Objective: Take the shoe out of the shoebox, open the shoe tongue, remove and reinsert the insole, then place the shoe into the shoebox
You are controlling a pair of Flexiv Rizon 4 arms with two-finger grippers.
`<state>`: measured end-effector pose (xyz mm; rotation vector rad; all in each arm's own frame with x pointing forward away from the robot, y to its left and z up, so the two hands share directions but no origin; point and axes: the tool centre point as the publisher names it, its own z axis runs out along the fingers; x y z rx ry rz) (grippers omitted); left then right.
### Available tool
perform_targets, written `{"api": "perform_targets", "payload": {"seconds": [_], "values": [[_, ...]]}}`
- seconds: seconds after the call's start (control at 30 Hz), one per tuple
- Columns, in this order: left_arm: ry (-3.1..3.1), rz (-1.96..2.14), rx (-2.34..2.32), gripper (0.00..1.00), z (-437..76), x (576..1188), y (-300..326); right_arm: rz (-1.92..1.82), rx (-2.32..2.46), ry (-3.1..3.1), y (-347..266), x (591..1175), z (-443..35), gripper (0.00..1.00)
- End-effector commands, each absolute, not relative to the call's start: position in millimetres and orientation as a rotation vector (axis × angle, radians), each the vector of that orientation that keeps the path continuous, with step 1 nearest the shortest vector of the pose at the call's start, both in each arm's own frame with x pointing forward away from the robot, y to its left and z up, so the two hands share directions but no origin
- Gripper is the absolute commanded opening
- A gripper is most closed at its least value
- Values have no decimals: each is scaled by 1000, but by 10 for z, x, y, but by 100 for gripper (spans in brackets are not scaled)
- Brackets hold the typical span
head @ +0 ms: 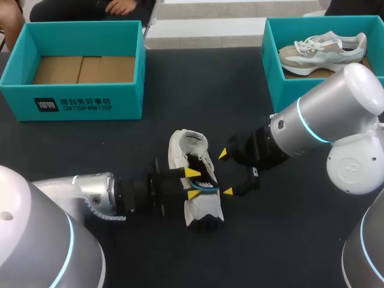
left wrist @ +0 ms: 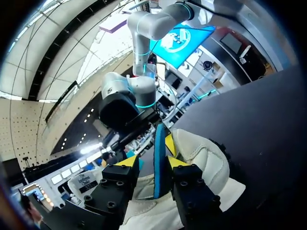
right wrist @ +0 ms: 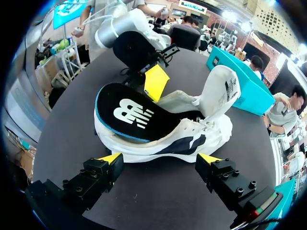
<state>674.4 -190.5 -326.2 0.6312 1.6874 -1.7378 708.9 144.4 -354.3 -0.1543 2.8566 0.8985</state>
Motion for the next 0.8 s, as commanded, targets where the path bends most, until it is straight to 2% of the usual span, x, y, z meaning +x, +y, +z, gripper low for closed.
{"api": "perform_targets", "payload": {"seconds": [0.03, 0.1, 0.23, 0.27, 0.3, 0.8], "values": [[1678, -1744, 635, 33, -3209, 6683, -1878, 900, -154, 2855, 1447, 7082, -3551, 100], [1671, -1751, 644, 29, -3199, 6659, -1887, 900, -154, 2855, 1447, 7082, -3551, 100], [1677, -1764, 662, 11, -3237, 6601, -1936, 900, -154, 2855, 1447, 7082, -3551, 100], [1680, -1767, 665, 2, -3252, 6593, -1948, 900, -154, 2855, 1447, 7082, -3551, 100], [1684, -1769, 667, 0, -3270, 6587, -1960, 900, -154, 2855, 1447, 7082, -3551, 100], [1749, -1688, 701, 0, -3532, 6857, -1946, 900, -154, 2855, 1447, 7082, -3551, 100]]}}
